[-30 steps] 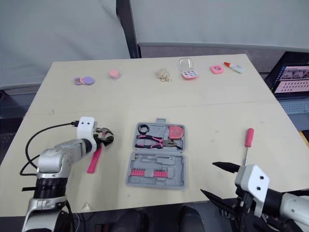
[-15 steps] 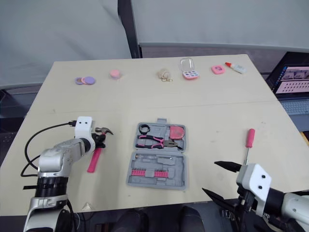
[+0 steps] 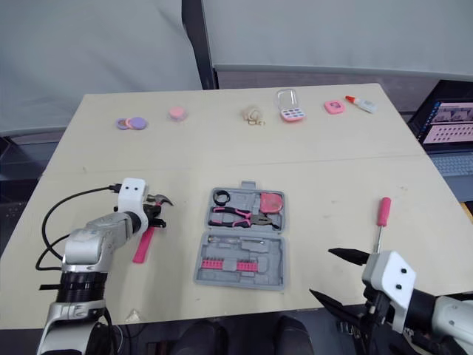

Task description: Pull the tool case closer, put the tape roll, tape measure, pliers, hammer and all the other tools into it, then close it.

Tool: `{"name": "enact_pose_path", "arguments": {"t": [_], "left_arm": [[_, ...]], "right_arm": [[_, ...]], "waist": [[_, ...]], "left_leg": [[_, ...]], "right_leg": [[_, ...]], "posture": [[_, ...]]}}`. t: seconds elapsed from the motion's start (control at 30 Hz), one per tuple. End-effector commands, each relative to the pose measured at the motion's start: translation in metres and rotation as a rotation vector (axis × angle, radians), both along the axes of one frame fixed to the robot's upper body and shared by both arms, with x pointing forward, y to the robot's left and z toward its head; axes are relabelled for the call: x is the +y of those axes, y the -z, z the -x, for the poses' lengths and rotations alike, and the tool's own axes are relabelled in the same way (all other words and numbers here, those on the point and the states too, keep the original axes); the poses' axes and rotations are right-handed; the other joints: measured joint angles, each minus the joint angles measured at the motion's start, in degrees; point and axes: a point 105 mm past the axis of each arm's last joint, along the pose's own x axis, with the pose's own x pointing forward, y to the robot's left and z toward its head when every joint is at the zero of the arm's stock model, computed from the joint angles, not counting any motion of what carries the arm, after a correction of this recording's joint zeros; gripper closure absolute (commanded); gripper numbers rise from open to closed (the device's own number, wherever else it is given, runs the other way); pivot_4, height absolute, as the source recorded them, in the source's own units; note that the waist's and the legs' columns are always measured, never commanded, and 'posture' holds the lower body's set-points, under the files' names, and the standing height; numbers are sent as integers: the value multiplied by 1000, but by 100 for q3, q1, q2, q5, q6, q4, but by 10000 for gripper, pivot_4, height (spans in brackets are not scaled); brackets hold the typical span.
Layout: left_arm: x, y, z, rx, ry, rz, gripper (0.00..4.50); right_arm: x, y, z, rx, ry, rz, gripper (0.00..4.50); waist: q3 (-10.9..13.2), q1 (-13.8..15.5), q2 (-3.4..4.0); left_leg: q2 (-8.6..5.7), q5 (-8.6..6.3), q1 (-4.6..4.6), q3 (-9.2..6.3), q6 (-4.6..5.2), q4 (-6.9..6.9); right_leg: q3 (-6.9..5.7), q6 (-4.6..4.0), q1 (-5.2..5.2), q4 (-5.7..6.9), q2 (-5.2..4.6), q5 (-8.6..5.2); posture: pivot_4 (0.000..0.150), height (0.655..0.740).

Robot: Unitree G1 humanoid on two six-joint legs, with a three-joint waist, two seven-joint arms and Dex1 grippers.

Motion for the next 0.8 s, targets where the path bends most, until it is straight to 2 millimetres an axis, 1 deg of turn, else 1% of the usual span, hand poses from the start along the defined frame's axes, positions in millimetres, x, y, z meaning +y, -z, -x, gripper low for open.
{"name": "enact_pose_path", "arguments": {"t": [0.03, 0.17, 0.27, 0.37, 0.5, 0.6, 0.7, 0.8], "left_arm": [[-14, 7, 1, 28, 62, 11, 44843], [-13, 3, 2, 13, 69, 17, 44843], [-11, -10, 2, -20, 97, 20, 44843], [-9, -26, 4, -46, 161, 16, 44843], [-6, -49, 10, -80, 275, 19, 44843], [-7, -66, 17, -101, 375, 60, 44843], [-12, -83, 25, -121, 488, 108, 44843], [-25, -97, 38, -135, 656, 129, 44843]], "right_arm": [[3, -7, 0, -29, -12, 2, 0], [4, -7, -1, -29, -16, -1, 0], [4, -7, -2, -26, -20, -3, 0], [4, -7, -3, -24, -28, -3, 0], [5, -7, -5, -26, -39, -6, 0], [6, -7, -6, -23, -51, -8, 0], [7, -6, -9, -25, -59, -9, 0], [7, -6, -11, -27, -70, -9, 0]], "waist": [[0, 8, 0], [0, 15, 0], [1, 10, -1], [10, -34, -13], [25, -83, -27], [31, -113, -26], [35, -162, -28], [44, -176, -31]], "left_leg": [[0, 0, 0, 0, 0, 0], [0, 0, 0, 0, 0, 0], [1, 0, -1, 0, 0, 0], [2, 0, -4, 0, 0, -1], [8, 0, -9, -2, -1, -2], [9, 0, -11, -2, -1, -5], [8, 0, -11, -2, 0, -5], [8, 0, -12, -6, 0, -3]], "right_leg": [[0, 0, 0, 0, 0, 0], [0, 0, 0, 0, 0, 0], [-1, 0, -1, -2, 1, 0], [-2, 0, -3, -3, 3, 0], [-4, 0, -10, -4, 9, 0], [-4, 0, -12, -7, 8, 0], [-4, -1, -12, -8, 7, 0], [-6, -1, -11, -7, 5, 0]], "posture": [[1500, 7400], [1500, 7400], [1500, 7400], [1500, 7400], [1500, 7400], [1500, 7400], [1500, 7400], [1500, 7400]]}}
